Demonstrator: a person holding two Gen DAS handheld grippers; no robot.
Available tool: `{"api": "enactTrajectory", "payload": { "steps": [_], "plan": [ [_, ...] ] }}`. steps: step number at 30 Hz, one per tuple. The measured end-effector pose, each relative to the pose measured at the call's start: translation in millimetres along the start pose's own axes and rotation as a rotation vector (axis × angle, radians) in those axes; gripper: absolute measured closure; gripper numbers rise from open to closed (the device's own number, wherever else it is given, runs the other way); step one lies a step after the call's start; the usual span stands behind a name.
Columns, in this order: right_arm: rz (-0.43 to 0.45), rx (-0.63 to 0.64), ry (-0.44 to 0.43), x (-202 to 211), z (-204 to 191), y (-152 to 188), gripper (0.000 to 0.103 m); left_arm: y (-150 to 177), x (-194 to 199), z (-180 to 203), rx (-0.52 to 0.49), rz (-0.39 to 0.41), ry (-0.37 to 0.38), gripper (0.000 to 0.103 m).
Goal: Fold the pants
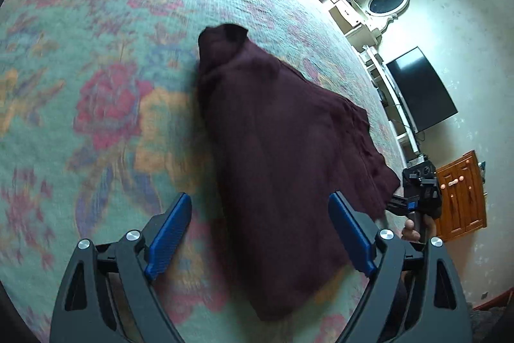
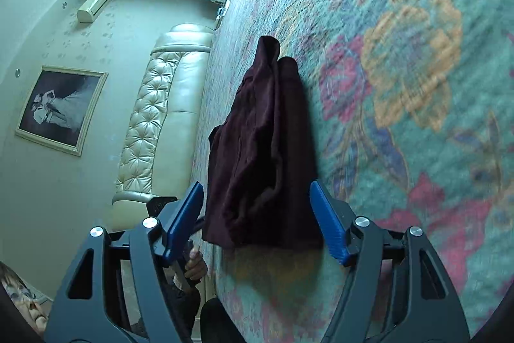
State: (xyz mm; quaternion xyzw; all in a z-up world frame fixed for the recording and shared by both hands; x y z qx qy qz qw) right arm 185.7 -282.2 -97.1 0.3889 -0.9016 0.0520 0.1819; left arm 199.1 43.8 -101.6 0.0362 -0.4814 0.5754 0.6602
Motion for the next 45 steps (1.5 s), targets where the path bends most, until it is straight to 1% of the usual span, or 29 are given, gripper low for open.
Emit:
{"api": "enactTrajectory", "payload": {
  "steps": [3,6,7,11,12,13,14,17,18,19,21,22,23,25,27,28,32,34,36,37,38,39,40,41,42,44,45],
  "plan": [
    [0.009,-0.015,-0.010,8,5,14,0.033,17,7,5,0.039,0.009,0.033,0.017],
    [0.021,-0.029,-0.025,15,9,26,0.033,29,12,11,0.102,0.018,0.102,0.017],
    [0.028,-0.033,-0.030,16,10,26,0.033,31,12,13,0.112,0.020,0.113,0.017],
    [0.059,-0.064,-0.033,8,11,20,0.032,29,6,16,0.112,0.018,0.103,0.016],
    [0.058,-0.072,-0.039,3,9,17,0.031,26,4,16,0.119,0.020,0.107,0.015],
    [0.060,-0.069,-0.033,-2,6,16,0.028,23,2,18,0.126,0.022,0.118,0.015],
    [0.064,-0.061,-0.025,-7,3,14,0.025,22,0,18,0.131,0.022,0.121,0.015],
    [0.065,-0.048,-0.005,-16,-4,12,0.019,22,-7,24,0.132,0.026,0.115,0.015],
    [0.061,-0.040,0.011,-18,-5,12,0.019,21,-8,26,0.130,0.029,0.117,0.015],
    [0.067,-0.027,0.047,-17,-6,11,0.021,20,-10,28,0.129,0.026,0.125,0.015],
    [0.132,0.007,0.120,-6,-10,5,0.022,21,-12,31,0.116,0.017,0.127,0.015],
    [0.157,0.015,0.135,2,-10,2,0.022,22,-12,31,0.106,0.012,0.129,0.015],
    [0.161,0.003,0.140,6,-8,0,0.022,23,-12,32,0.092,0.004,0.132,0.015],
    [0.126,-0.011,0.179,4,1,2,0.022,26,-12,31,0.077,-0.003,0.137,0.015],
    [0.093,0.015,0.214,-5,4,9,0.022,26,-11,30,0.078,-0.006,0.138,0.015],
    [0.088,0.027,0.220,-10,2,11,0.022,26,-11,29,0.085,-0.004,0.139,0.015],
    [0.035,0.002,0.158,-37,-7,20,0.017,23,-13,28,0.103,0.003,0.136,0.015],
    [0.036,0.027,0.188,-47,-10,22,0.012,23,-14,29,0.098,0.000,0.130,0.015],
    [0.037,0.056,0.223,-54,-13,24,0.012,22,-16,30,0.093,-0.002,0.122,0.015],
    [0.039,0.065,0.235,-56,-13,25,0.016,22,-17,30,0.090,-0.007,0.113,0.015],
    [0.041,0.072,0.258,-56,-11,26,0.031,22,-18,30,0.090,-0.011,0.108,0.015],
    [0.041,0.071,0.283,-56,-8,26,0.040,22,-19,30,0.092,-0.014,0.102,0.016],
    [0.035,0.060,0.279,-55,-4,26,0.047,21,-19,31,0.090,-0.018,0.079,0.026],
    [0.029,0.051,0.265,-53,-3,25,0.052,21,-20,30,0.083,-0.029,0.046,0.048],
    [0.023,0.049,0.256,-53,-2,26,0.053,23,-21,27,0.072,-0.045,0.008,0.056],
    [0.016,0.057,0.244,-53,-3,26,0.057,24,-21,25,0.077,-0.049,0.007,0.070],
    [0.016,0.058,0.240,-53,-4,27,0.058,24,-20,24,0.084,-0.049,0.009,0.071]
  ]
}}
Point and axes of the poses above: each gripper's, at about its wrist camera, not at the fingertips, and x roughly against the way its jaws point, z to its right, y to its underside, the point moved 10 cm from there along -x, roughly the way its jaws point, and after that the axes turned 13 degrees about -x, right-handed, at the moved point
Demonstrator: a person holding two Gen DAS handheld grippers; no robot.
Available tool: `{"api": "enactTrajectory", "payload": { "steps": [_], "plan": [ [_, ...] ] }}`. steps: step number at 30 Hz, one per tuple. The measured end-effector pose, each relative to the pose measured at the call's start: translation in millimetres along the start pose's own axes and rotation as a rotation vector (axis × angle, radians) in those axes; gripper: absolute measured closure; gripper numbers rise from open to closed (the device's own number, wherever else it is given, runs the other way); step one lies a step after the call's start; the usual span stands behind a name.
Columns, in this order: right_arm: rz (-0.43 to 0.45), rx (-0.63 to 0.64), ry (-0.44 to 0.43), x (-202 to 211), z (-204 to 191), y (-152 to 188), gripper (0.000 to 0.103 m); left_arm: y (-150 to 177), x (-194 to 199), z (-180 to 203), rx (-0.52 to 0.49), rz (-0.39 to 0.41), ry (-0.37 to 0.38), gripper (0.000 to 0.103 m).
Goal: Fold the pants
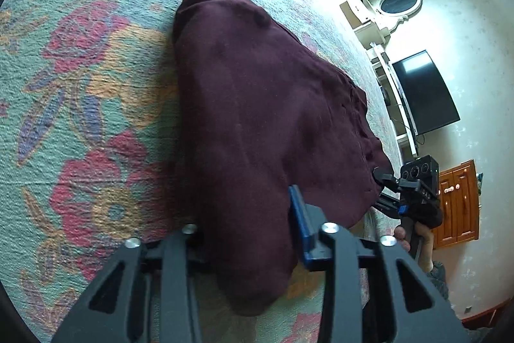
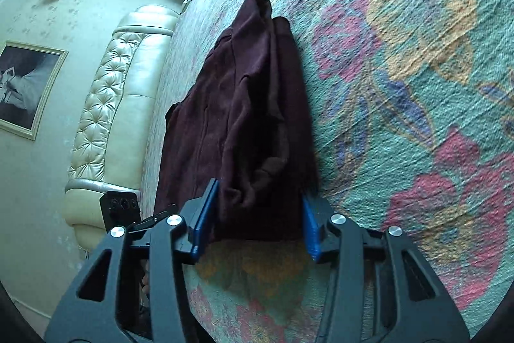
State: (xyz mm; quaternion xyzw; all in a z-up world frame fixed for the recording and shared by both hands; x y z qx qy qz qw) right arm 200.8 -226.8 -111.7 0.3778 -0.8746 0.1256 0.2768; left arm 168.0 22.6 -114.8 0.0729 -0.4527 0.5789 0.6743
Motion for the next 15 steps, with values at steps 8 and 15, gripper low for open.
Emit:
{"api": "enactTrajectory", "payload": {
  "steps": [8,15],
  "plan": [
    [0.002,-0.005,-0.046,16,2,1,0.063,3,13,3,-0.030,0.014,-0.029,0.080],
    [-0.005,-0.002,-0.052,29,2,14,0.064,12,23,4,-0.025,0.012,-0.038,0.080]
  ]
}}
Point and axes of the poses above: each gripper's, at about its wrist camera, not at the fingertips, and x roughly against the way its jaws point, z to its right, y to its underside, the point moved 10 cm from there along -x, roughly the way its jaws point, and after that the axes turned 13 degrees about -x, right-handed, at the moved point
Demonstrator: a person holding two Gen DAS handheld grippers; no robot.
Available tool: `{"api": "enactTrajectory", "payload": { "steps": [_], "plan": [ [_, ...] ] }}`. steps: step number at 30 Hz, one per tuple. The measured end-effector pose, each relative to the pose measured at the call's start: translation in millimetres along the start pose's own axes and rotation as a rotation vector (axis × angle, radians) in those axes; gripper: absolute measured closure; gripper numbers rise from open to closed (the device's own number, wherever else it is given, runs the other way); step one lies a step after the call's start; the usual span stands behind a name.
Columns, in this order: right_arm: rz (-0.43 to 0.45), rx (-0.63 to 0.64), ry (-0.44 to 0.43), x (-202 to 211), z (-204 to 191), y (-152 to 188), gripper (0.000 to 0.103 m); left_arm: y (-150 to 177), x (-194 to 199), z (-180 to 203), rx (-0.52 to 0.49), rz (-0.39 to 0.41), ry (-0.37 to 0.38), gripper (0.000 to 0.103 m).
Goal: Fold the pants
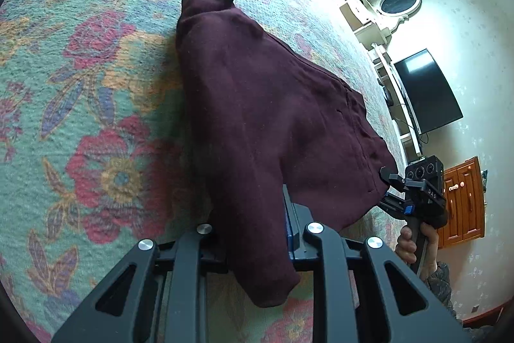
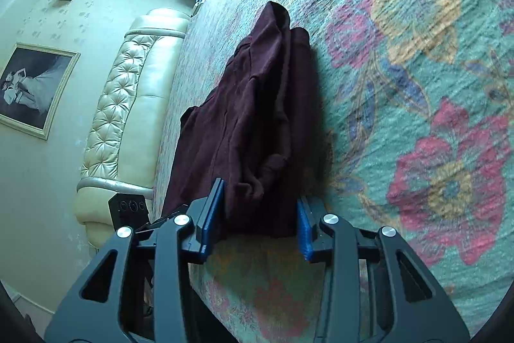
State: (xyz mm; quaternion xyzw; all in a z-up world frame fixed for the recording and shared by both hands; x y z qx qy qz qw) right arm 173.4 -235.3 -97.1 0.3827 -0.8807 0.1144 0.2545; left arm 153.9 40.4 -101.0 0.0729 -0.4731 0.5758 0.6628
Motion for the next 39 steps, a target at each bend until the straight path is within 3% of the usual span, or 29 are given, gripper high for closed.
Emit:
{"api": "enactTrajectory", "payload": {
  "steps": [13,21,28,33,39],
  "plan": [
    [-0.023,-0.007,-0.005,18,12,50,0.064,38,17,8,0.000,-0.020,-0.014,0.080],
    [-0.038,-0.023,-0.019,28,24,72,0.064,32,13,12,-0.005,-0.032,-0.007,0.080],
    [-0.038,-0.044,-0.037,25,36,72,0.063,22,4,9,-0.006,-0.022,0.019,0.079],
    [-0.039,-0.049,-0.052,25,37,72,0.062,21,0,4,0.000,-0.018,0.056,0.074],
    [-0.031,-0.056,-0.079,30,42,71,0.054,22,-4,8,0.002,-0.002,0.094,0.057]
  ]
}}
Point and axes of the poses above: each gripper's, at about its wrist camera, not at the fingertips, and x roughly against the way its jaws point, z to its right, y to its underside, the point moved 10 cm from there along -x, roughly the way its jaws point, and after that the axes turned 13 degrees about -x, right-handed, at the moved point
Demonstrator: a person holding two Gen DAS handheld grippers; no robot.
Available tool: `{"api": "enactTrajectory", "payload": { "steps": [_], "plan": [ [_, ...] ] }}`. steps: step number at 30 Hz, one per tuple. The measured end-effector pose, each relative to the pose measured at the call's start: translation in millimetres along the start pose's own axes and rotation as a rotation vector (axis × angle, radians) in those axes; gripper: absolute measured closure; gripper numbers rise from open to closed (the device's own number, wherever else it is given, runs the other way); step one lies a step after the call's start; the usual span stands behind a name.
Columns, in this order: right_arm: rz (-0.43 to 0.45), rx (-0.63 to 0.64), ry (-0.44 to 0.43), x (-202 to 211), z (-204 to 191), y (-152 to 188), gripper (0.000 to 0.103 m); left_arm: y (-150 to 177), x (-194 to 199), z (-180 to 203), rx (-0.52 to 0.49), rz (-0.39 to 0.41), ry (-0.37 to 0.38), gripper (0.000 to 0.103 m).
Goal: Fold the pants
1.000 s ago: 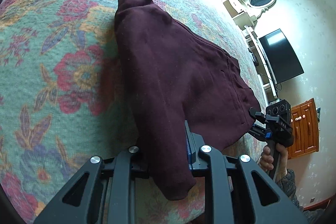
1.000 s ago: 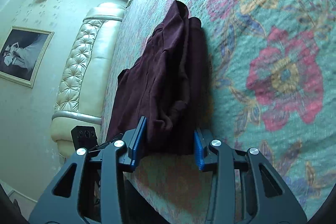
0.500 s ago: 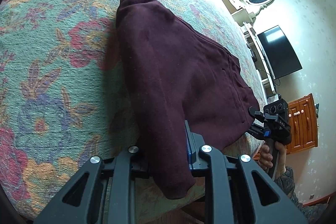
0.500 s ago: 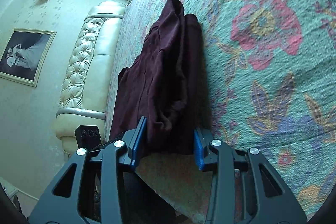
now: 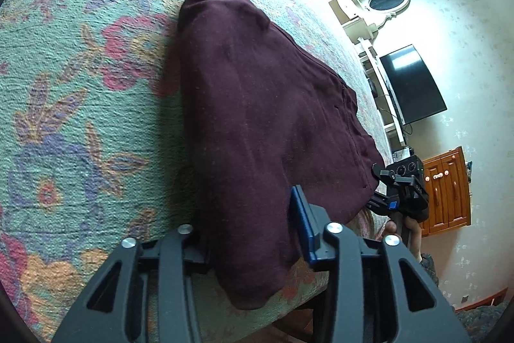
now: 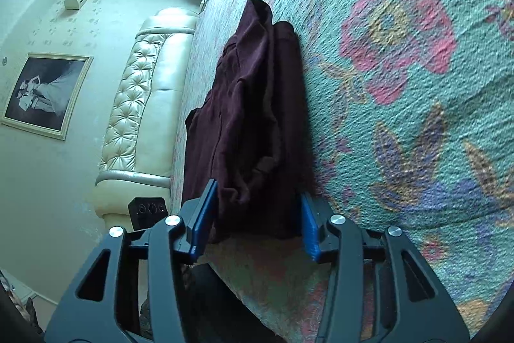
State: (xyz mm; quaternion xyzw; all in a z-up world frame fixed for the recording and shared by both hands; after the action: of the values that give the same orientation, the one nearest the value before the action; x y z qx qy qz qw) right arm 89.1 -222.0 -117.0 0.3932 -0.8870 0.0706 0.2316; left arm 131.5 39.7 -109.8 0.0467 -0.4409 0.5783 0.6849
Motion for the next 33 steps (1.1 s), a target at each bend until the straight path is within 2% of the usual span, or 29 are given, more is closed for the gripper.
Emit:
{"api": "enactTrajectory", "payload": {
  "steps": [2,4,7,10,19,21,26,29,33],
  "plan": [
    [0.003,-0.007,-0.013,3,0,-1,0.051,6,1,7,-0.022,0.006,0.019,0.040],
    [0.006,-0.018,-0.025,7,1,-1,0.050,5,-1,16,-0.051,0.008,0.027,0.029],
    [0.009,-0.028,-0.033,15,5,-2,0.049,9,-5,20,-0.084,-0.002,0.008,0.020],
    [0.012,-0.030,-0.035,20,7,-1,0.049,11,-7,23,-0.095,-0.004,-0.005,0.017],
    [0.039,-0.041,-0.046,38,12,5,0.048,3,-16,18,-0.101,0.000,-0.022,0.017],
    [0.052,-0.034,-0.035,41,12,8,0.048,4,-18,22,-0.111,-0.003,-0.054,0.017],
    [0.098,0.018,0.037,47,12,20,0.046,11,-21,28,-0.156,-0.005,-0.192,0.017],
    [0.152,0.098,0.136,49,9,29,0.039,14,-20,31,-0.182,0.021,-0.288,0.017],
    [0.252,0.254,0.341,46,3,44,0.030,21,-17,29,-0.226,0.066,-0.433,0.017]
  ]
}}
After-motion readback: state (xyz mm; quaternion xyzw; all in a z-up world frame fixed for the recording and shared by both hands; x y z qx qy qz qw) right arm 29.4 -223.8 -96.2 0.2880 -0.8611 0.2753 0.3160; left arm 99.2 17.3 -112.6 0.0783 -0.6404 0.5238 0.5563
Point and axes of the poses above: each gripper's, at about its wrist camera, not at the fingertips, and x roughly against the way its jaws point, z to its right, y to its underside, the point moved 10 cm from there along -x, roughly the way its jaws point, and after that the axes turned 13 degrees about -x, right-handed, at the moved point
